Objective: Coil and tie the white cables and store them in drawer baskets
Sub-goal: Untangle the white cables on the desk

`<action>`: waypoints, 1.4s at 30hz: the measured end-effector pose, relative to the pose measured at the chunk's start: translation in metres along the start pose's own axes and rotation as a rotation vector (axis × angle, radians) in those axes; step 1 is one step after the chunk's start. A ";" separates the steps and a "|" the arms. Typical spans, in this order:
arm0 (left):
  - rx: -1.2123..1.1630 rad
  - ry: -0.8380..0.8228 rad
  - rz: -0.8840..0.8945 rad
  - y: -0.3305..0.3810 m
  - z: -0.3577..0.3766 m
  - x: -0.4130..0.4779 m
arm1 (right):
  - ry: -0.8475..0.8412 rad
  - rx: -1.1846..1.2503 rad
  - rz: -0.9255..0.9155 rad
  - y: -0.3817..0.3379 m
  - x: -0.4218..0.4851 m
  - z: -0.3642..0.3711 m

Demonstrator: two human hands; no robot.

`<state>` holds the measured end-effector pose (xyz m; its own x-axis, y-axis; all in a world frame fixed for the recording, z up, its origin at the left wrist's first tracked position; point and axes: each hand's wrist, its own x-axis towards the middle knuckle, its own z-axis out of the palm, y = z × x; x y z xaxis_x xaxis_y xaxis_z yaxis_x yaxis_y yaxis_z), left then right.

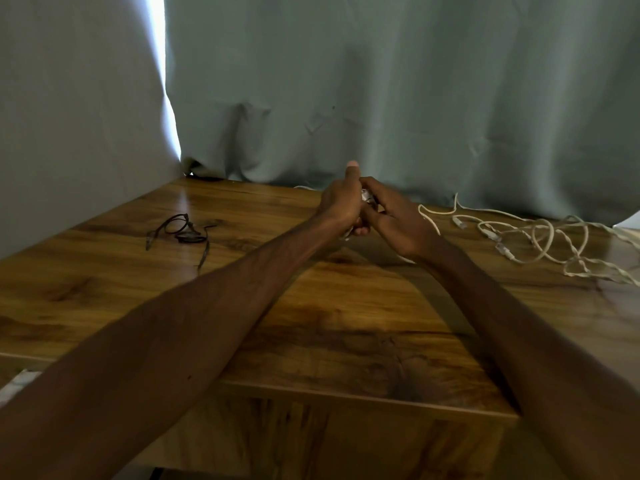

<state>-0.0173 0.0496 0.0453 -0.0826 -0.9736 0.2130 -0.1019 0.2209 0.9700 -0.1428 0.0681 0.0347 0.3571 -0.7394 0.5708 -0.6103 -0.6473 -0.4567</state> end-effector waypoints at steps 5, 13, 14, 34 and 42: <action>0.197 0.295 0.174 -0.005 -0.001 0.009 | 0.046 -0.101 -0.081 -0.006 0.001 0.004; 0.160 0.257 0.129 -0.007 -0.003 0.019 | 0.208 0.224 0.099 -0.007 0.004 0.015; 0.113 0.225 0.117 -0.006 -0.003 0.020 | 0.239 0.279 0.123 -0.008 0.005 0.014; -0.219 -0.364 0.017 -0.005 -0.002 0.011 | 0.286 0.678 0.299 0.003 0.003 -0.011; -0.206 -0.118 0.089 -0.009 0.012 0.003 | 0.304 0.702 0.256 0.001 0.006 -0.010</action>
<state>-0.0283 0.0453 0.0360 -0.1988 -0.9347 0.2948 0.1141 0.2767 0.9542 -0.1480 0.0649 0.0441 -0.0032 -0.8631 0.5051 -0.0244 -0.5049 -0.8629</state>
